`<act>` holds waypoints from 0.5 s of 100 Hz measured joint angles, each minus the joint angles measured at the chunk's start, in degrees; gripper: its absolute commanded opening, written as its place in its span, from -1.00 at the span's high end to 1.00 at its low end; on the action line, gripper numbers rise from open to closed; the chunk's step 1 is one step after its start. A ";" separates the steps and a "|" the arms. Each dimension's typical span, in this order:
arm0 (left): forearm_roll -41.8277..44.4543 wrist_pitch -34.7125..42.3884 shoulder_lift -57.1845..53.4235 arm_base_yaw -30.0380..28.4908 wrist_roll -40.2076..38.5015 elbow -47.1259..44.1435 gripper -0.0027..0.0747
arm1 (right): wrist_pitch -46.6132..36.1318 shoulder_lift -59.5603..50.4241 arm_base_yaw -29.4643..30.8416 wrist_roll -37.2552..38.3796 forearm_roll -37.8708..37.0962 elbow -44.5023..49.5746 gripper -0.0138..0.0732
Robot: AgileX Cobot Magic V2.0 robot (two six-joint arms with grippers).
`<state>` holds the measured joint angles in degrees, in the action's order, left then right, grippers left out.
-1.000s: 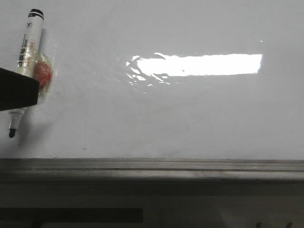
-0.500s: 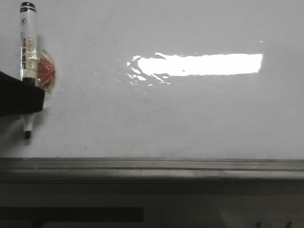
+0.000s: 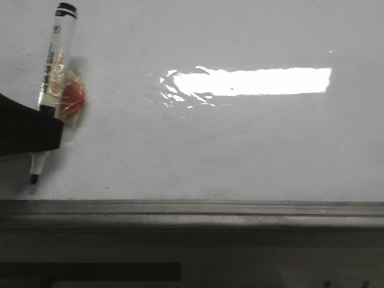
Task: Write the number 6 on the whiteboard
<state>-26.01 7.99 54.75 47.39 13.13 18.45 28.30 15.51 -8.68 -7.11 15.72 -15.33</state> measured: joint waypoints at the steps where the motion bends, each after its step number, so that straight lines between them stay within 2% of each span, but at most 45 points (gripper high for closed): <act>1: 0.86 -0.60 -0.02 0.15 0.00 0.16 0.98 | 0.18 -0.01 -0.55 -0.14 0.00 -0.13 0.83; 20: 12.84 -7.99 -0.38 3.62 0.00 4.70 0.98 | 3.52 3.87 -8.90 -4.91 1.04 -3.51 0.83; 33: 20.87 -9.11 -0.38 4.64 0.10 5.94 0.98 | 3.39 6.89 -14.60 -11.22 3.89 -5.81 0.80; 40: 24.51 -9.53 -0.38 5.03 0.10 6.04 0.98 | 2.93 8.48 -17.89 -13.13 4.73 -7.23 0.64; 50: 27.71 -9.66 -0.38 5.15 0.10 6.04 0.98 | 2.21 10.97 -22.55 -14.14 5.58 -9.34 0.18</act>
<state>1.70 -1.66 54.37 52.54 13.24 24.48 30.51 26.48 -31.23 -21.25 21.30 -24.67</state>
